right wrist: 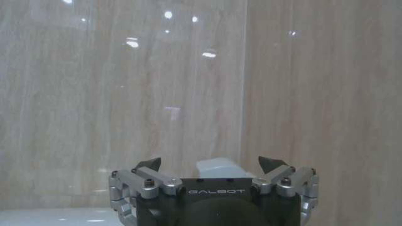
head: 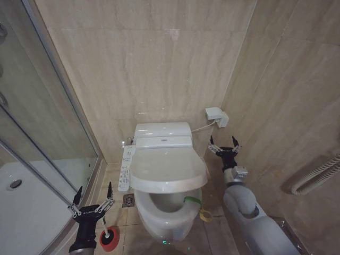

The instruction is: Open the toilet lid, clean the toilet bowl with a toilet brush, close the toilet lid, and flush.

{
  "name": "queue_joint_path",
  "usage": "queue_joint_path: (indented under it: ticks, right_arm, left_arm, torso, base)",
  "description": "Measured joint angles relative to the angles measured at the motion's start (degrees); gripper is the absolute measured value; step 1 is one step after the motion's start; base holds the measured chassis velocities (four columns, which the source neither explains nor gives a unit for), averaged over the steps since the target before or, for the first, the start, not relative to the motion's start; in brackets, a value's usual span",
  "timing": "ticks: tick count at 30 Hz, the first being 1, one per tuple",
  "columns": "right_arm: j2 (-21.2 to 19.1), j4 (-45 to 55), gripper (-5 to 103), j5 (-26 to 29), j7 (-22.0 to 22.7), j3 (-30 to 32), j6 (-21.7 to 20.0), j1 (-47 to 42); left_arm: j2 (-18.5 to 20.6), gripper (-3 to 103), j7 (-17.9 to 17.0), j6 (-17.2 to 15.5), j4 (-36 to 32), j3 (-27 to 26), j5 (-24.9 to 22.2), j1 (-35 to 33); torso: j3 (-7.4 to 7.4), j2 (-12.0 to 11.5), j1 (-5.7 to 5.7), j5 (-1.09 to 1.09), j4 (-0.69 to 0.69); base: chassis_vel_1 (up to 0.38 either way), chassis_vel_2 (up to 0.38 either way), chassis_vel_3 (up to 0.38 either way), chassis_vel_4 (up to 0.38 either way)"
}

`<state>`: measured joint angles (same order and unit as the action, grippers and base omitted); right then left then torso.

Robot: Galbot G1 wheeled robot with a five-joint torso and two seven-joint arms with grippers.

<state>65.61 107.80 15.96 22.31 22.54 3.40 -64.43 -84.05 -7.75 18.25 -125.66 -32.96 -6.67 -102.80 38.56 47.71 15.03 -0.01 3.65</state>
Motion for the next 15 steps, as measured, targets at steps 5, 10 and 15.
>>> queue_joint_path:
  ticks: [5,10,15]
  right_arm:
    - [1.70,2.26,100,-1.71,-0.88,4.03,0.85,-4.27]
    - [3.05,6.07,100,-2.66,-2.72,6.90,-0.67,-9.79]
    - [3.52,9.99,100,-2.48,-8.51,8.91,-2.80,-14.89]
  left_arm:
    - [0.00,100,0.00,0.00,0.00,0.01,0.00,0.00]
    - [0.00,100,-0.01,0.00,0.00,-0.01,0.00,0.00]
    - [0.00,100,0.00,0.00,0.00,0.00,0.00,0.00]
  torso:
    - [0.00,0.00,0.00,0.01,0.00]
    - [0.00,0.00,0.01,0.00,0.00]
    - [0.00,0.00,0.00,0.00,0.01]
  base:
    - [0.000,0.000,0.000,0.000]
    - [0.000,0.000,0.000,0.000]
    - [0.000,0.000,0.000,0.000]
